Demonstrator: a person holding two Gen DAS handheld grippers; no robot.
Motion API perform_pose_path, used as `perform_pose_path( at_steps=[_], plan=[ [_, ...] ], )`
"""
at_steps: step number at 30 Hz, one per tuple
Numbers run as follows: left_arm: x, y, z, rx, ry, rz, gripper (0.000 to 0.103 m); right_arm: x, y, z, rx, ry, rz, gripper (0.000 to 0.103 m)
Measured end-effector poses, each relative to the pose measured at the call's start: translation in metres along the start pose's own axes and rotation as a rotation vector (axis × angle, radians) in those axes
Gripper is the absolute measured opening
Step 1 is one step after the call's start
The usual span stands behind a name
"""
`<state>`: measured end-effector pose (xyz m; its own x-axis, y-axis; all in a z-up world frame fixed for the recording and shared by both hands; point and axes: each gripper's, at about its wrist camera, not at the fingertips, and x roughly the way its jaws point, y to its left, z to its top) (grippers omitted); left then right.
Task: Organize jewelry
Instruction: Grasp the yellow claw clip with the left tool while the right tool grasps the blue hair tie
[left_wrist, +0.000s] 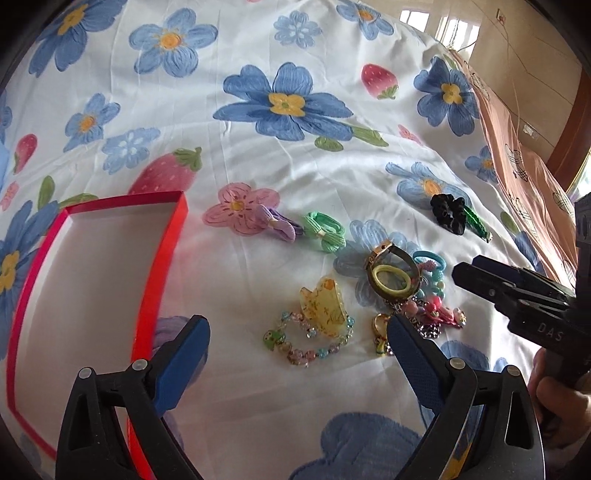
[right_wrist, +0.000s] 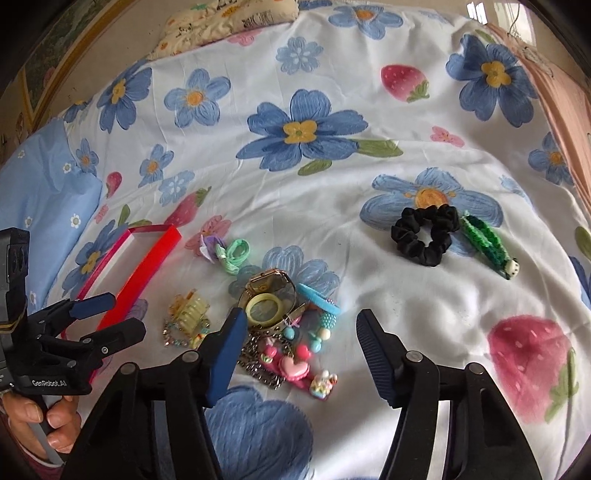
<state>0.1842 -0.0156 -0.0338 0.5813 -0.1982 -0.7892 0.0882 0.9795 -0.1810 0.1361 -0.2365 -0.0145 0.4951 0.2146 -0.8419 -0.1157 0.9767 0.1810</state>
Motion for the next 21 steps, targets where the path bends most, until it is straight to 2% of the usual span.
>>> perform_pose_path(
  at_steps=[7, 8, 10, 11, 12, 13, 14, 15, 21],
  plan=[
    [0.031, -0.004, 0.016, 0.018, 0.031, -0.022, 0.086, 0.03, -0.002, 0.009, -0.025, 0.058, -0.019, 0.047],
    [0.035, -0.006, 0.017, 0.025, 0.035, -0.023, 0.082, 0.034, -0.002, 0.01, -0.029, 0.064, -0.024, 0.045],
    [0.041, -0.008, 0.018, 0.035, 0.05, -0.03, 0.072, 0.038, -0.003, 0.012, -0.033, 0.072, -0.03, 0.033],
    [0.045, -0.009, 0.019, 0.037, 0.06, -0.036, 0.062, 0.04, -0.004, 0.012, -0.034, 0.075, -0.034, 0.028],
    [0.049, -0.009, 0.019, 0.037, 0.07, -0.046, 0.051, 0.041, -0.005, 0.013, -0.035, 0.077, -0.038, 0.018],
    [0.052, -0.008, 0.019, 0.036, 0.079, -0.055, 0.045, 0.041, -0.006, 0.013, -0.034, 0.079, -0.04, 0.012],
    [0.054, -0.008, 0.018, 0.034, 0.087, -0.066, 0.034, 0.042, -0.007, 0.013, -0.031, 0.08, -0.039, 0.01],
    [0.056, -0.008, 0.018, 0.032, 0.091, -0.074, 0.032, 0.04, -0.009, 0.012, -0.026, 0.078, -0.04, 0.004],
    [0.044, -0.008, 0.015, 0.028, 0.052, -0.077, 0.031, 0.022, -0.012, 0.016, 0.004, 0.026, -0.031, 0.003]
  ],
)
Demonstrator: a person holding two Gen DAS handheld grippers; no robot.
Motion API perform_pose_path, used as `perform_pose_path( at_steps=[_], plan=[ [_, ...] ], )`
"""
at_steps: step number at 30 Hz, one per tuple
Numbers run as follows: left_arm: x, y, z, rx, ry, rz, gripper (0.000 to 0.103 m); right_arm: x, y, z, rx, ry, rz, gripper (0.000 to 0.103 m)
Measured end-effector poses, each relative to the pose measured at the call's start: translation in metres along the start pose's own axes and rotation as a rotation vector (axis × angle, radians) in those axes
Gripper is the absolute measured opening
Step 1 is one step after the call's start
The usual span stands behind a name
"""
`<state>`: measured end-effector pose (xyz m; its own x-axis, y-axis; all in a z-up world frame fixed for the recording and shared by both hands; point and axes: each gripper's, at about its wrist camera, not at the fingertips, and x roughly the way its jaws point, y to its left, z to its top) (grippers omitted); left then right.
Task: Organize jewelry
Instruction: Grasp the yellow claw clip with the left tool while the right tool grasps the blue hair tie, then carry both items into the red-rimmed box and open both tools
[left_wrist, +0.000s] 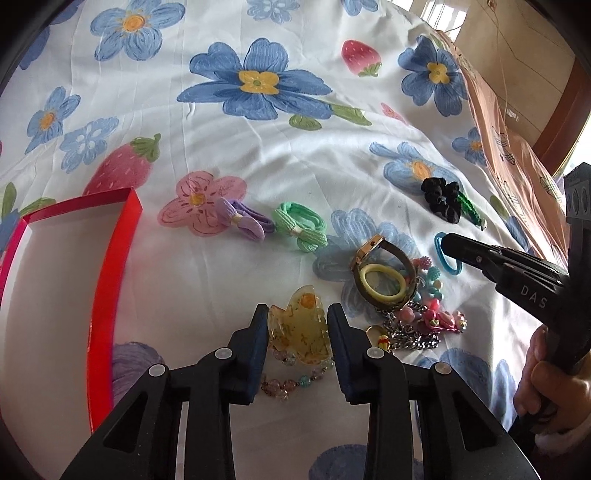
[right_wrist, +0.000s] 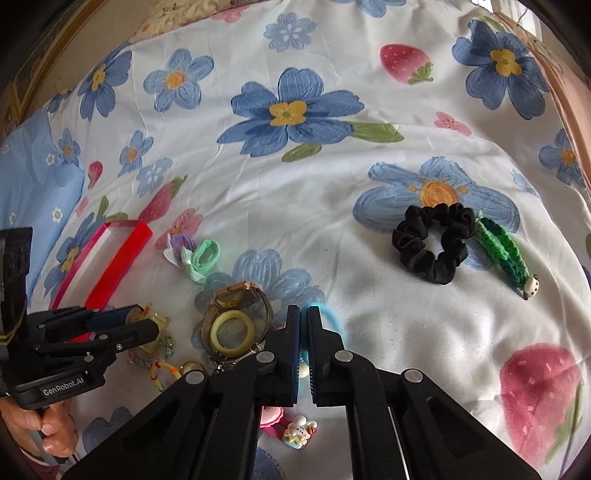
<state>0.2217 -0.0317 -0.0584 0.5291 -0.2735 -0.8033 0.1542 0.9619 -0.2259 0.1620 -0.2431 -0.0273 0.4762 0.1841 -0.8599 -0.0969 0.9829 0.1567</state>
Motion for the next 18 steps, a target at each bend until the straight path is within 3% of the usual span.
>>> perform_pose_path(
  at_steps=[10, 18],
  plan=[
    [-0.056, 0.022, -0.015, -0.068, -0.082, -0.037, 0.031, -0.024, 0.03, 0.007, -0.007, -0.052, 0.091, 0.003],
    [-0.098, 0.048, -0.034, -0.11, -0.132, 0.013, 0.031, -0.02, 0.071, 0.003, -0.042, -0.034, 0.182, 0.003]
  ],
)
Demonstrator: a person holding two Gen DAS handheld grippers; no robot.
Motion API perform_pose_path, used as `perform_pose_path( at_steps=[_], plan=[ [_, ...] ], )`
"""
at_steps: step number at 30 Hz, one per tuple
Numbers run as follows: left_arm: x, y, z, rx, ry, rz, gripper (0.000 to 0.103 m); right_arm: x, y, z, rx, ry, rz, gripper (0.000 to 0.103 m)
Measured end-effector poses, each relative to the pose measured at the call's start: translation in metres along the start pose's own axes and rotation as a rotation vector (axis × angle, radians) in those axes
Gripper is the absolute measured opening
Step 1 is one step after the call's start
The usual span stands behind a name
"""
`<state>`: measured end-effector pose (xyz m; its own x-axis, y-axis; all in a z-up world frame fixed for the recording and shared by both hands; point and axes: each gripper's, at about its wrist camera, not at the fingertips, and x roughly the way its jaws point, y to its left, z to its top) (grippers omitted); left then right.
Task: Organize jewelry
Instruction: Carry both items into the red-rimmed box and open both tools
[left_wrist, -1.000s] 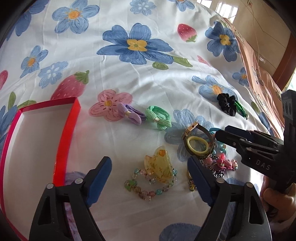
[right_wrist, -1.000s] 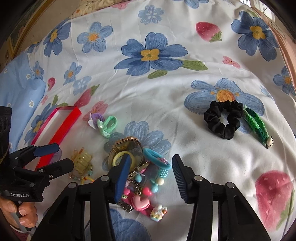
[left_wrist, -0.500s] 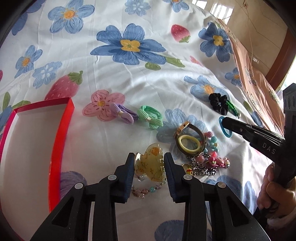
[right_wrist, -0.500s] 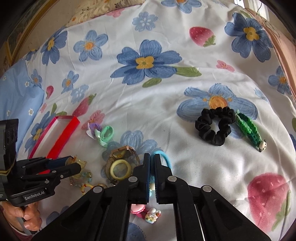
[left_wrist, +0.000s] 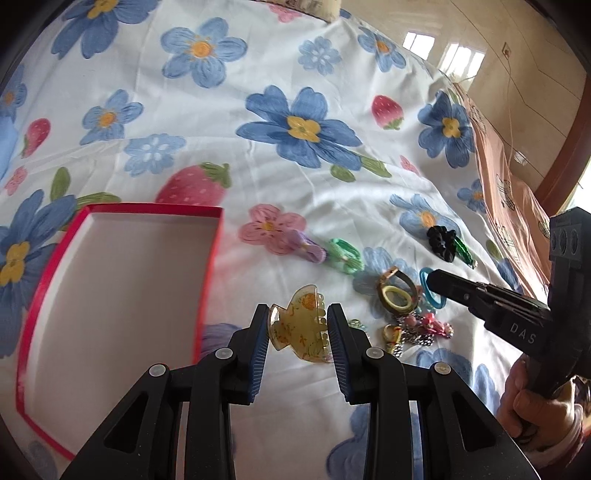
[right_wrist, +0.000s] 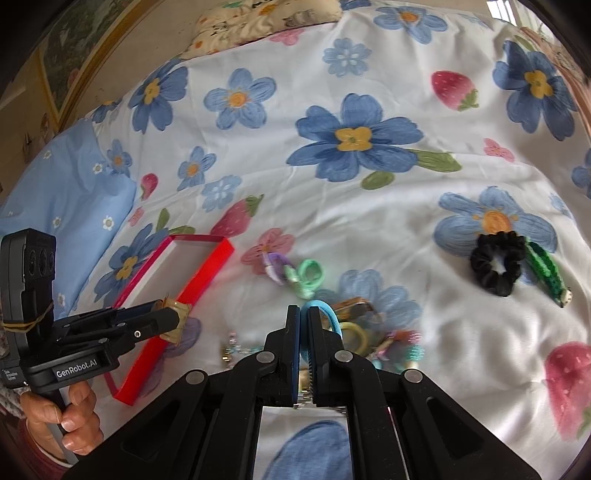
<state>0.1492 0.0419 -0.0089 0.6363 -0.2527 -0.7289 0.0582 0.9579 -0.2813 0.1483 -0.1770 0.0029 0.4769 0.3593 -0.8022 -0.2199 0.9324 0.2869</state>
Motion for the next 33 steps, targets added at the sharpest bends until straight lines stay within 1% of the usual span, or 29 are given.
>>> perform_pose_path(
  at_steps=[6, 11, 17, 24, 29, 33],
  plan=[
    [-0.022, 0.026, -0.006, -0.038, -0.018, 0.05, 0.031, 0.016, 0.035, -0.001, -0.031, 0.026, 0.073, 0.003],
    [-0.037, 0.051, -0.009, -0.072, -0.031, 0.107, 0.031, 0.033, 0.065, 0.003, -0.058, 0.048, 0.138, 0.003],
    [-0.041, 0.078, -0.008, -0.107, -0.033, 0.173, 0.031, 0.06, 0.103, 0.012, -0.097, 0.068, 0.205, 0.003],
    [-0.027, 0.108, 0.003, -0.136, -0.021, 0.225, 0.031, 0.098, 0.134, 0.025, -0.106, 0.101, 0.267, 0.003],
    [-0.002, 0.133, 0.017, -0.146, 0.003, 0.265, 0.031, 0.129, 0.15, 0.034, -0.111, 0.135, 0.29, 0.003],
    [0.024, 0.148, 0.027, -0.156, 0.036, 0.292, 0.031, 0.154, 0.156, 0.038, -0.122, 0.163, 0.28, 0.003]
  ],
)
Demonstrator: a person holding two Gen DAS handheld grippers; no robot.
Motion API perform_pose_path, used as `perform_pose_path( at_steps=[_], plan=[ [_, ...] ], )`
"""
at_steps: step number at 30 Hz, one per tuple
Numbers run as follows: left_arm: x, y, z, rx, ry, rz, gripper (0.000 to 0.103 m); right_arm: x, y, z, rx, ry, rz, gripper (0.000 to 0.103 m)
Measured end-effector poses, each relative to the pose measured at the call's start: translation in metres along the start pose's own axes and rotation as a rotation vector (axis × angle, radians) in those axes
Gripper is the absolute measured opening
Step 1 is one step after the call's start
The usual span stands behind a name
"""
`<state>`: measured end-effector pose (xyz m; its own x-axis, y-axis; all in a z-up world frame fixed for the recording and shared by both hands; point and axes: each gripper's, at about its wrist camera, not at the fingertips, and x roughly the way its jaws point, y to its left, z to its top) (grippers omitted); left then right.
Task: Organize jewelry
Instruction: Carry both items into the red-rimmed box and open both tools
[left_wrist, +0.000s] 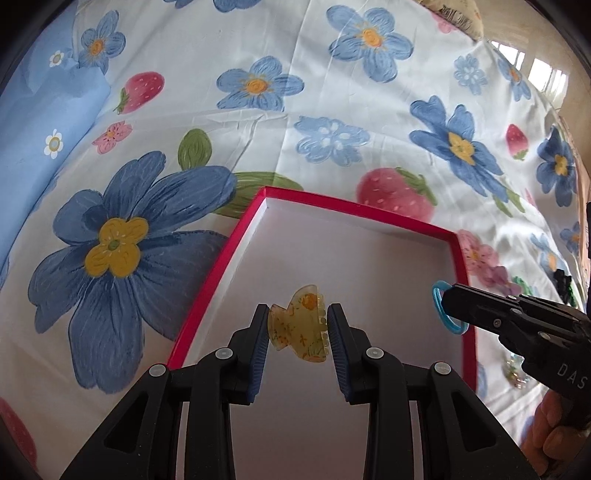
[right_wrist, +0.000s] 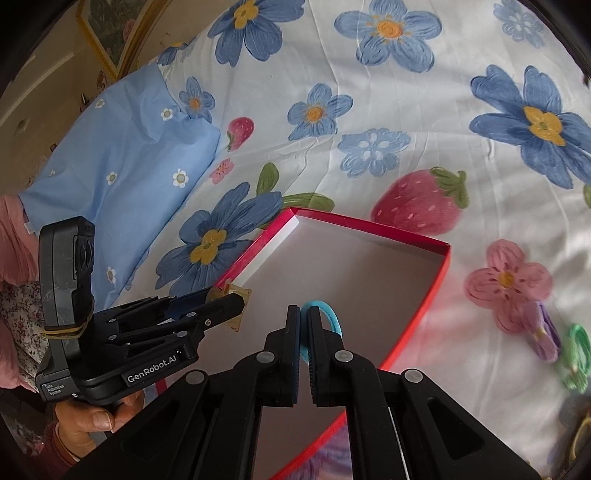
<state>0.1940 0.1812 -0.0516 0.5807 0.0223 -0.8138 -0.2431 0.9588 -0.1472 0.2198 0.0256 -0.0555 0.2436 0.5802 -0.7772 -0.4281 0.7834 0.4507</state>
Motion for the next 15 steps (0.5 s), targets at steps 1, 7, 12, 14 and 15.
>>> perform_pose_path(
  at_steps=[1, 7, 12, 14, 15],
  plan=[
    [0.005, 0.001, 0.001, -0.002, 0.007, 0.005, 0.031, 0.006, -0.001, 0.002, 0.0, 0.008, -0.003, 0.003],
    [0.032, 0.004, 0.005, -0.004, 0.043, 0.021, 0.031, 0.033, -0.006, 0.004, -0.009, 0.07, -0.042, 0.004],
    [0.04, 0.002, 0.006, 0.009, 0.055, 0.037, 0.032, 0.039, -0.006, 0.001, -0.021, 0.091, -0.046, 0.008],
    [0.042, 0.003, 0.007, 0.006, 0.06, 0.038, 0.032, 0.039, -0.007, 0.001, -0.017, 0.092, -0.04, 0.009],
    [0.043, 0.004, 0.008, 0.002, 0.061, 0.039, 0.033, 0.039, -0.008, 0.001, -0.014, 0.092, -0.037, 0.009]
  ],
)
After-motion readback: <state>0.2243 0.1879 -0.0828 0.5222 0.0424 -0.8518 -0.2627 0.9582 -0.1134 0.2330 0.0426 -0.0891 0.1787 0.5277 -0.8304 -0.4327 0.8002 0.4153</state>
